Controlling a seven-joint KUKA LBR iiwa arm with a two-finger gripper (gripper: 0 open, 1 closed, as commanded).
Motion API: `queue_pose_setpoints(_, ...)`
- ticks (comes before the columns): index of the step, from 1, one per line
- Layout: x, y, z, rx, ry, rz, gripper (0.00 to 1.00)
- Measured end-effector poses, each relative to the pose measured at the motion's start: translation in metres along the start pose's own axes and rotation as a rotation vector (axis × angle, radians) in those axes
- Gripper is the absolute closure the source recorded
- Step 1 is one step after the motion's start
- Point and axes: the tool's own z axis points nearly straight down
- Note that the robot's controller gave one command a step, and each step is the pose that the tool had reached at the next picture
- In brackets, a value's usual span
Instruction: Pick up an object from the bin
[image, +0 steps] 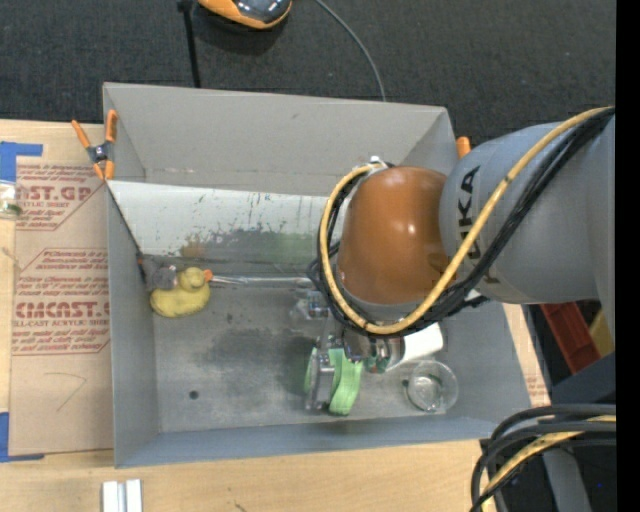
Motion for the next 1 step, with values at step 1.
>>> queue_pose_setpoints(1,-0.0091,0.0052,-0.0046,0.002,-0.001,-0.063,0.0)
